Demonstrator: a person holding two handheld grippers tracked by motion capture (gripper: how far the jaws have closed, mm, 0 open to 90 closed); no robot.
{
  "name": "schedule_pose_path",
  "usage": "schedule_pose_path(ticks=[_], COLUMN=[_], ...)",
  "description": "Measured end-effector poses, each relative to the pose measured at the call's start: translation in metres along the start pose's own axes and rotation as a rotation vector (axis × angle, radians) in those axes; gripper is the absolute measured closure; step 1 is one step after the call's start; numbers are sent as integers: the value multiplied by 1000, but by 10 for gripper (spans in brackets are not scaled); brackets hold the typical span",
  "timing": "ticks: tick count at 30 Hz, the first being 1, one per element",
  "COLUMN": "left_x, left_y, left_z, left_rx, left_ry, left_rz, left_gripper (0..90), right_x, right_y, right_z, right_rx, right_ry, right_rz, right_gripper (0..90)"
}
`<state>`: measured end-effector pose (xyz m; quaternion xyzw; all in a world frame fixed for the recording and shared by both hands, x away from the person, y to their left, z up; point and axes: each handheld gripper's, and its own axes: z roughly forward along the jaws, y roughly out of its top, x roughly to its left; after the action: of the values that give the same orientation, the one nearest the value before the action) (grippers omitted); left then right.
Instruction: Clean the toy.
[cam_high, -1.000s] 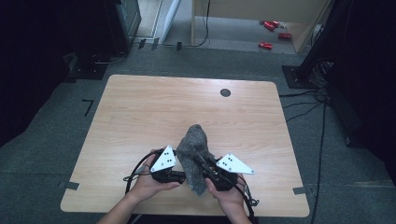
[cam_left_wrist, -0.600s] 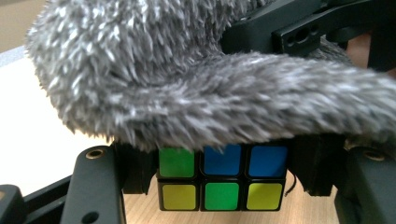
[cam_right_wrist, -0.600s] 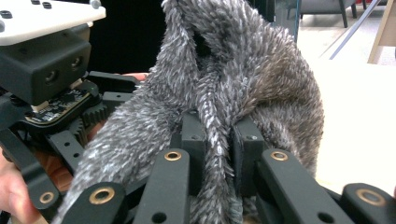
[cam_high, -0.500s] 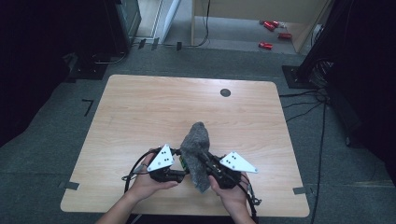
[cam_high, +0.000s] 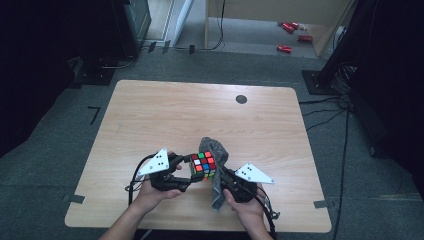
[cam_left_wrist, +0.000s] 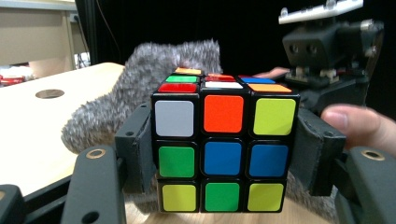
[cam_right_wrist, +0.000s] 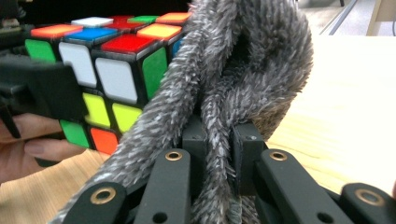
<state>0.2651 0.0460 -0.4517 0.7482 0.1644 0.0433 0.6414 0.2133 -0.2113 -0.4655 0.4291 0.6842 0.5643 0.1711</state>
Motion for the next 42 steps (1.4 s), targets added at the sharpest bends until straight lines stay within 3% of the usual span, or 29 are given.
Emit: schedule_pose_path(ticks=[4, 7, 13, 16, 19, 22, 25, 29, 34, 37, 39, 42], left_x=[-2, -4, 1, 2, -3, -6, -5, -2, -7, -7, -5, 0], left_y=[-4, -3, 1, 0, -2, -1, 2, 3, -2, 0, 4, 8], left_z=[3, 6, -1, -1, 5, 7, 4, 1, 8, 7, 3, -5], left_rx=[35, 35, -7, -19, 12, 13, -13, -16, 8, 0, -30, -62], left_ry=[3, -5, -3, -13, -17, -19, -16, -23, -25, -27, -36, -15], left_rz=[18, 18, -15, -33, -9, -8, -23, -23, -9, -12, -42, -51], left_gripper=[354, 354, 353, 354, 354, 354, 353, 353, 354, 354, 354, 354], right_x=[0, -2, 0, 2, -1, -4, -4, 1, -2, -5, -3, 4], right_y=[9, 15, 2, 5, 15, 17, 8, 2, 17, 12, 6, -1], right_z=[-7, -12, -2, -3, -11, -15, -9, -2, -16, -14, -8, -2], right_rx=[-34, -64, -7, -4, -50, -72, -38, -1, -95, -81, -43, -18], right_ry=[-3, -5, 15, 14, 11, 6, 18, 16, -1, 5, 13, 23], right_rz=[14, 9, 23, 17, 22, 22, 42, 32, 32, 42, 39, 21], right_gripper=[801, 801, 802, 802, 802, 802, 802, 803, 803, 802, 802, 802])
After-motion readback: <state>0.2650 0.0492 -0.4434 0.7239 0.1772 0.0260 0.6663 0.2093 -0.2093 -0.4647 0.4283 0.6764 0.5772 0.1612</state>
